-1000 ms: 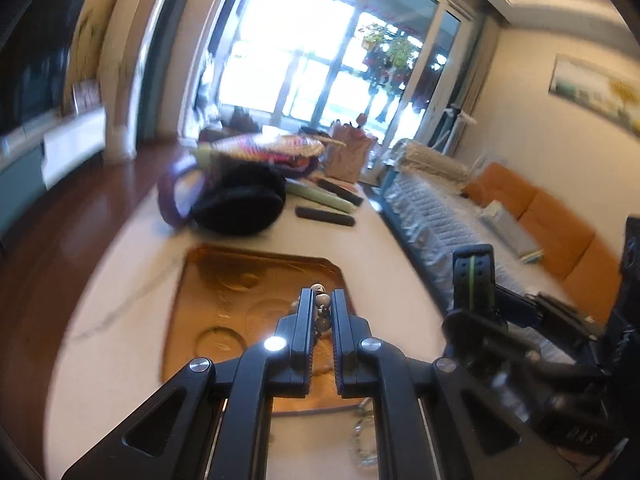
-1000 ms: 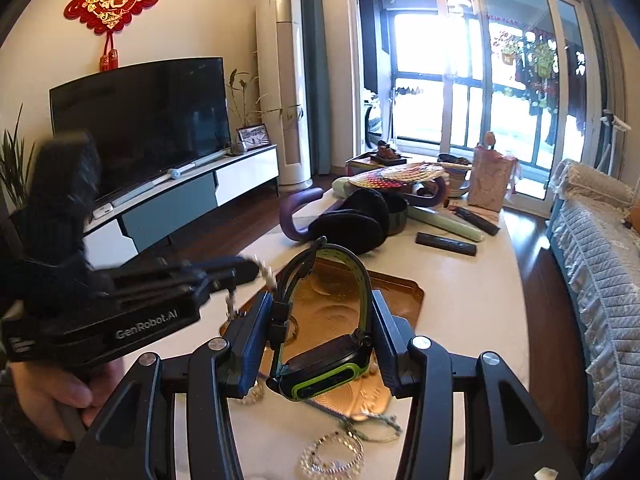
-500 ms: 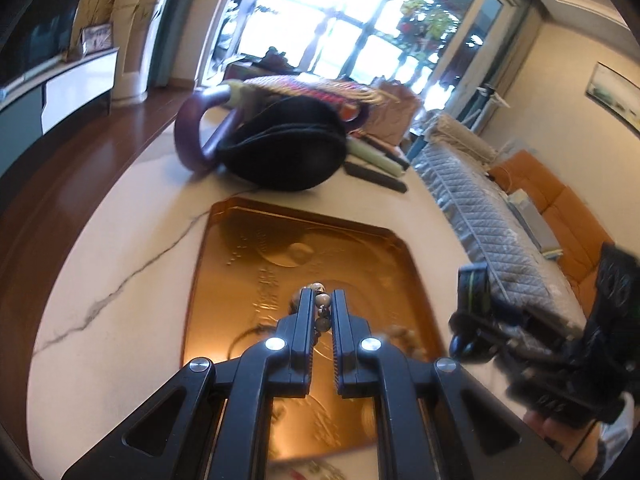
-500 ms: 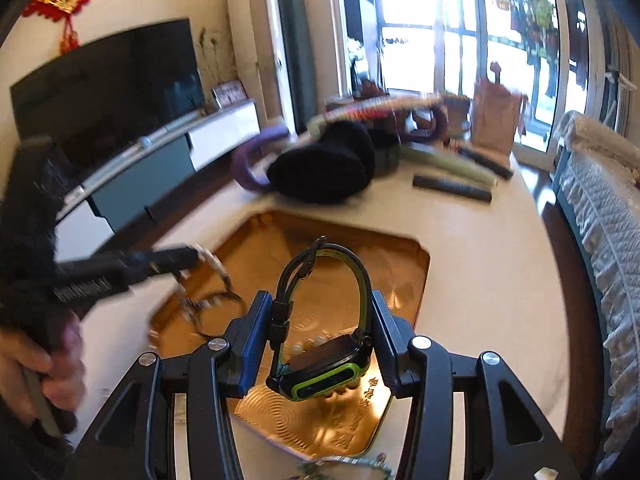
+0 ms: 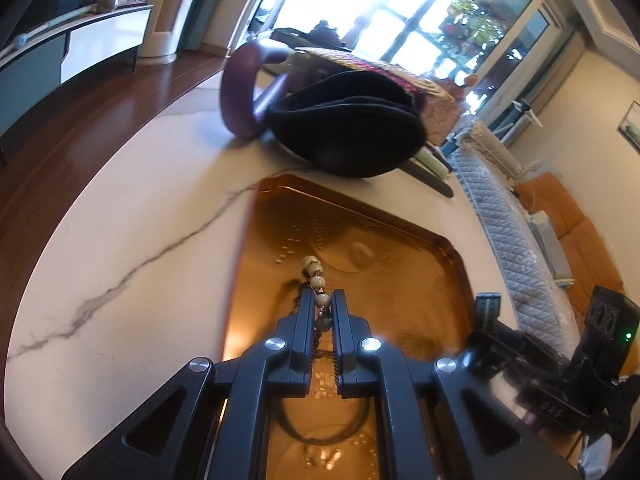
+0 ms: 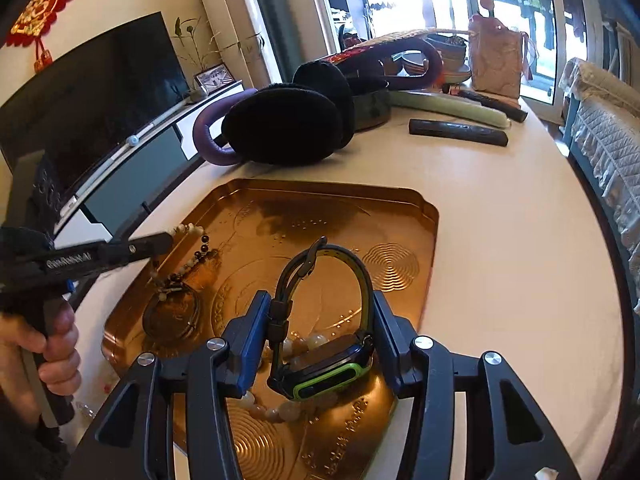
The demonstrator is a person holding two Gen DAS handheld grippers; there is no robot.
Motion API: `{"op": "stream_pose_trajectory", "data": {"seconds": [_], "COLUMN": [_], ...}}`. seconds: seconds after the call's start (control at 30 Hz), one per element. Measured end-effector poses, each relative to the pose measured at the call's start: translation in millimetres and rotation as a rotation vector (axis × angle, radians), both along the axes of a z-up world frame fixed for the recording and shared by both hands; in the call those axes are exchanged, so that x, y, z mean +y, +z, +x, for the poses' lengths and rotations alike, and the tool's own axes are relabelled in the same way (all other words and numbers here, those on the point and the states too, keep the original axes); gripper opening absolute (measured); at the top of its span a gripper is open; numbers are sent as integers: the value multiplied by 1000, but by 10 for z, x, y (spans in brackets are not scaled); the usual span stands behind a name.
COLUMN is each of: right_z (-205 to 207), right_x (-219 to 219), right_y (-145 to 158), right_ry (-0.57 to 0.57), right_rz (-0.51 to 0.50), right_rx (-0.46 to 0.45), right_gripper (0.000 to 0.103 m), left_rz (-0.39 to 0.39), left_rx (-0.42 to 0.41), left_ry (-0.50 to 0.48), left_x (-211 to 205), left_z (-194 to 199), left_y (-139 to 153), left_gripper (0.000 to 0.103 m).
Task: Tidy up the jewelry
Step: 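Lower and open the right tool on the tray while the left tool releases the bracelets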
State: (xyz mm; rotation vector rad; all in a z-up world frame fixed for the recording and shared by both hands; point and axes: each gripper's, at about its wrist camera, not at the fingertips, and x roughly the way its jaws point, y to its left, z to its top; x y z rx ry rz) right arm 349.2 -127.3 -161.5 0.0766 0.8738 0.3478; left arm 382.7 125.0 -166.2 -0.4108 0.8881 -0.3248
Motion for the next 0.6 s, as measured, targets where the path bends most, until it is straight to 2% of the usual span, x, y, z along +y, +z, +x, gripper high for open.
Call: {"op": "stream_pose_trajectory", "data": {"seconds": [0.17,0.27,0.3,0.33,0.4,0.6], "right_z": [14,-19,-33,-60,-116,-287], "right_x": [68,82,80,89,123,172], "right_y": [-15,-1,11,31,87,305], "right_ry": [9,5,2,1,5,7], "right_rz": [-18,-17,-5,8,4,-5], "right_rx": [1,8,12,17,7,-41], "right_gripper": [53,61,65,68,70,73], "left_rz": [94,166,188,203,220,265], "left_rx": [-3,14,4,-8,-39,-133], "left_ry": [18,37,39,41,56,64], "left_x": [-53,-80,-89,-94,-96,-70], "left_z": [-44,-116,-167,-217,-315,-812], "left_y": [8,16,38,61,124,436], "left_gripper": [12,24,37,56,68,70]}}
